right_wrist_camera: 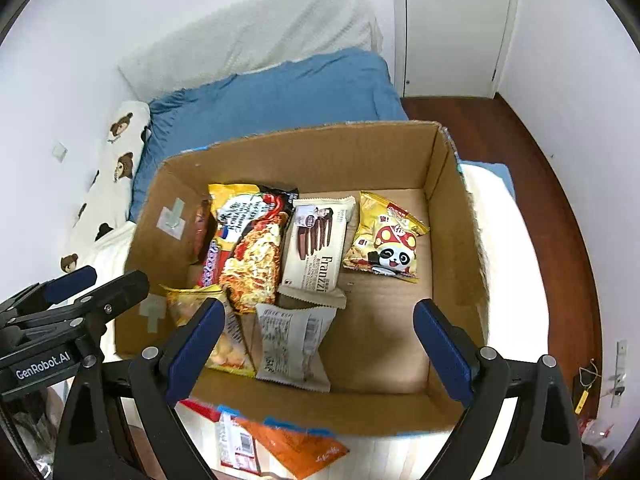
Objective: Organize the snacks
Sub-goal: 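Grasp the white-red spicy strip pack with the left tool while the right tool grasps the orange pastry pack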
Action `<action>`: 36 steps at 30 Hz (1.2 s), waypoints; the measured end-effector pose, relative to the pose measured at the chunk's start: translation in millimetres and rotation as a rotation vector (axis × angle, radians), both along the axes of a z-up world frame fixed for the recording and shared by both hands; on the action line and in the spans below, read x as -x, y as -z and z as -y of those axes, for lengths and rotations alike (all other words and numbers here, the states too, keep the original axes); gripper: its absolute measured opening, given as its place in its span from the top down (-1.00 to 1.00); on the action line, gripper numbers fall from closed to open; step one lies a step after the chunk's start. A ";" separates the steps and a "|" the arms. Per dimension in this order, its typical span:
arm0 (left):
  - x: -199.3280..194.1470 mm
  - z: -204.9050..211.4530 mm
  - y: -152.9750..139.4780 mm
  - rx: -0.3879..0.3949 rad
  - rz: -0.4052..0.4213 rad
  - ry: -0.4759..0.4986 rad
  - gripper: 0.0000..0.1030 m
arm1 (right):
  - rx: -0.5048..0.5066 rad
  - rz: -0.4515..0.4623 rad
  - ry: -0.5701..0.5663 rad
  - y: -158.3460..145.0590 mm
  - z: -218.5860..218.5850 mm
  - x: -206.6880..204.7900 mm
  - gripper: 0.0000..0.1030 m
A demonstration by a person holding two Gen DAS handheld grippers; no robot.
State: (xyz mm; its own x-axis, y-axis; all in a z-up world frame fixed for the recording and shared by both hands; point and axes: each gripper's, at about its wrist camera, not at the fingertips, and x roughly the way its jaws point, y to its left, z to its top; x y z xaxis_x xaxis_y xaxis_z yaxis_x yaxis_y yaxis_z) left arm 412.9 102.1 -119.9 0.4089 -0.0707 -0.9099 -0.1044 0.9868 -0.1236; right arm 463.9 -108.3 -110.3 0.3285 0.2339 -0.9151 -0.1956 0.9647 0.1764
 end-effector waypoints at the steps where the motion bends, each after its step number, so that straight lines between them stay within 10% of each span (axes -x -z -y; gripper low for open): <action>1: 6.3 0.2 -3.9 -0.002 0.012 -0.006 -0.76 | -0.009 0.007 0.000 -5.4 1.7 5.5 -0.89; 10: 88.5 11.8 -6.2 -0.019 0.047 -0.027 -0.76 | -0.054 -0.005 0.004 -15.5 34.3 76.6 -0.89; 18: 149.8 22.1 77.6 -0.037 -0.141 -0.047 -0.75 | -0.093 -0.171 -0.046 64.4 59.9 119.9 -0.89; 28: 172.1 10.8 141.7 -0.044 -0.272 -0.118 -0.75 | 0.085 -0.154 -0.341 139.3 -32.8 101.1 -0.89; 36: 159.7 15.0 157.3 -0.023 -0.288 -0.123 -0.75 | 0.159 -0.222 -0.084 149.7 2.6 109.9 -0.45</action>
State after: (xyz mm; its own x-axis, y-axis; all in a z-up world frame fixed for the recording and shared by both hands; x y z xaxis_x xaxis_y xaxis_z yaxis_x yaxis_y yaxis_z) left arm 253.3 87.1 -277.2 0.1387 -0.0146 -0.9902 -0.2511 0.9667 -0.0494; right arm 354.0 -110.9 -260.0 0.1016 0.0995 -0.9898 -0.2493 0.9658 0.0715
